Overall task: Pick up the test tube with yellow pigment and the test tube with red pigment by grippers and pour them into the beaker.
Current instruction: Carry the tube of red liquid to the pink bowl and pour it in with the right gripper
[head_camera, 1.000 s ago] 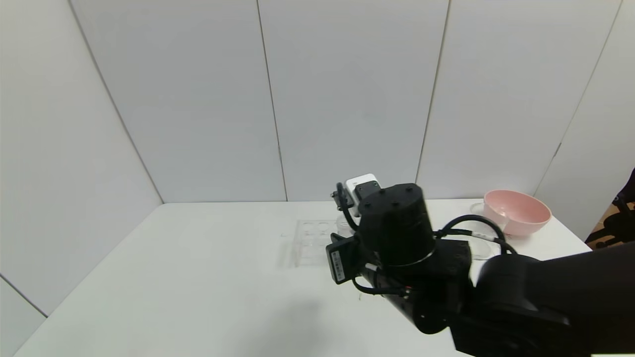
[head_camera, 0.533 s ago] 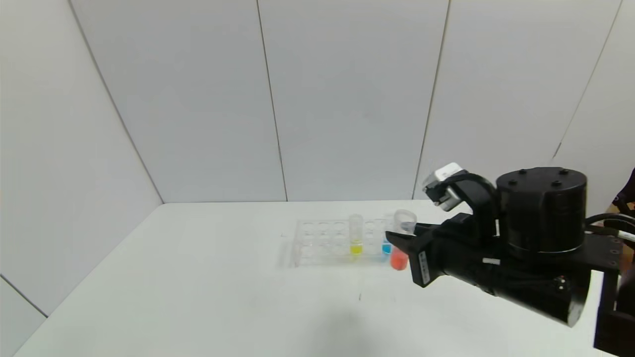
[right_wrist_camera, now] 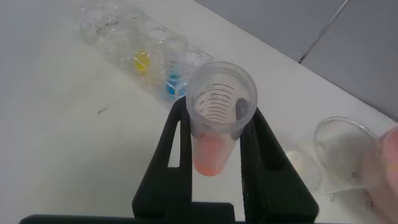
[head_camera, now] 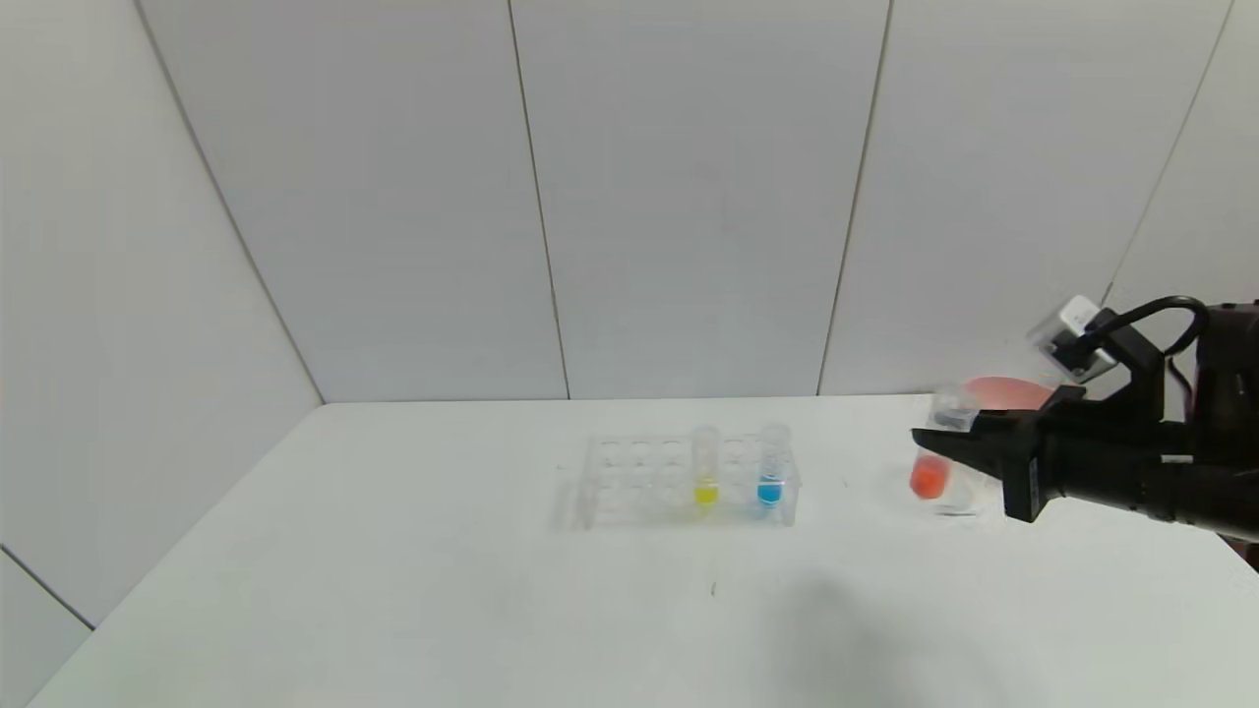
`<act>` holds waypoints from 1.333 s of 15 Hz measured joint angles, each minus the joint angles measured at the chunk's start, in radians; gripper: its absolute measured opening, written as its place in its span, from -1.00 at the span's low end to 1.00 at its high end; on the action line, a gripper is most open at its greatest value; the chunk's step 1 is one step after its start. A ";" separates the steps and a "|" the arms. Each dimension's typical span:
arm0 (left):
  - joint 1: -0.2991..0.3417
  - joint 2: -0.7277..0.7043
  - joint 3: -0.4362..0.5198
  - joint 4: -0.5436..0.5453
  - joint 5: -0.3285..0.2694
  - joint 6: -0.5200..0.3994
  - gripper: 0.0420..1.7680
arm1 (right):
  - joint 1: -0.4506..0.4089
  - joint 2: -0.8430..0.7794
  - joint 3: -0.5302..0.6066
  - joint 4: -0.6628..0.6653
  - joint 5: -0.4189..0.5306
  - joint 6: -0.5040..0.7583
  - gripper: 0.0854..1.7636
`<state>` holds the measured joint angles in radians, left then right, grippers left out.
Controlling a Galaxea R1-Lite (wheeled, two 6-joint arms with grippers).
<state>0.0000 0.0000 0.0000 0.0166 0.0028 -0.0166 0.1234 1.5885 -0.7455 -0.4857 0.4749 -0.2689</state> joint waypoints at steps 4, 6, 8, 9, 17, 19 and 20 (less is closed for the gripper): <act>0.000 0.000 0.000 0.000 0.000 0.000 0.94 | -0.190 0.096 -0.183 0.159 0.089 -0.172 -0.50; 0.000 0.000 0.000 0.000 0.000 0.000 0.94 | -0.242 0.143 -0.312 0.293 0.104 -0.229 -0.50; 0.000 0.000 0.000 0.000 0.000 0.000 0.94 | -0.280 0.189 -0.450 0.465 0.109 -0.299 -0.50; 0.000 0.000 0.000 0.000 0.000 0.000 0.94 | -0.296 0.211 -0.510 0.543 0.108 -0.353 -0.50; 0.000 0.000 0.000 0.000 0.000 0.000 0.94 | -0.359 0.369 -0.858 0.931 0.005 -0.691 -0.50; 0.000 0.000 0.000 0.000 0.000 0.000 0.94 | -0.355 0.390 -0.944 1.059 -0.058 -0.720 -0.50; 0.000 0.000 0.000 0.000 0.000 0.000 0.94 | -0.349 0.400 -0.984 1.104 -0.084 -0.730 -0.50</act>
<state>0.0000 0.0000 0.0000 0.0170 0.0028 -0.0166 -0.2255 1.9887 -1.7298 0.6181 0.3906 -0.9987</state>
